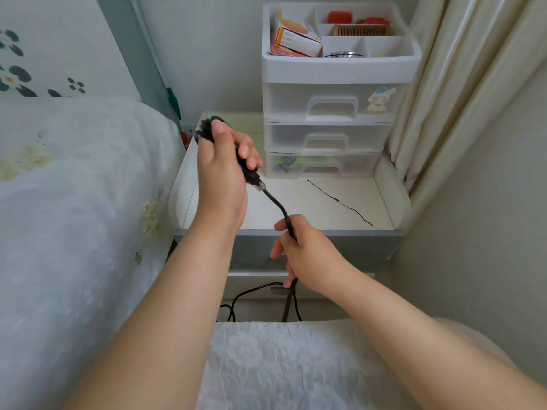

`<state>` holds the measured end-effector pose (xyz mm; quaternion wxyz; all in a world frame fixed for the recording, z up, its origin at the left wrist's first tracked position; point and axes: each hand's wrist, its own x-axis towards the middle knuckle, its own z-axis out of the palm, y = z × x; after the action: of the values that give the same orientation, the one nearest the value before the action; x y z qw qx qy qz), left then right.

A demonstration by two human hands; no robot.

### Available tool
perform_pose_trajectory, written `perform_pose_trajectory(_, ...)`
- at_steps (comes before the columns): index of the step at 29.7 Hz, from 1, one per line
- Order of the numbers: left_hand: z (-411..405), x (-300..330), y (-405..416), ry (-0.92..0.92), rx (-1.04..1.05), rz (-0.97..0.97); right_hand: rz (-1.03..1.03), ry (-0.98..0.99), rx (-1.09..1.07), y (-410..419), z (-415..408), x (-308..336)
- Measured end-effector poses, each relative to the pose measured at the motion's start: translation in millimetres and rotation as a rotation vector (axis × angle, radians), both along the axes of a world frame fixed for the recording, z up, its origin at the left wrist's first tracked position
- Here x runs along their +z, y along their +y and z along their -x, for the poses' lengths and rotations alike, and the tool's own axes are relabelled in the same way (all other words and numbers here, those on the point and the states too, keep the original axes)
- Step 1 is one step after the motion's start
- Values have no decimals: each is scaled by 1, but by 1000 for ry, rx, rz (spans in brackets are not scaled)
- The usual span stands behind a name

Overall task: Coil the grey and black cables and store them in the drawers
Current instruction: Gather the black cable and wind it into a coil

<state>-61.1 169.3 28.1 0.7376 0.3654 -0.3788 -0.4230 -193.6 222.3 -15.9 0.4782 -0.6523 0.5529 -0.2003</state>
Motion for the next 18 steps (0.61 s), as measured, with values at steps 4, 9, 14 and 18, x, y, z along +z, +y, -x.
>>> perform_pose_trajectory(4,3,-5,1,-438,96,42,81,117,89,1,4,8)
perform_pose_trajectory(9,-3,-6,5,-780,51,79,207,222,138,-2,14,12)
perform_pose_trajectory(14,-6,-15,5,-1071,35,25,326,313,231,2,24,18)
perform_pose_trajectory(18,-7,-20,5,-1340,-19,-29,407,276,212,-6,35,28)
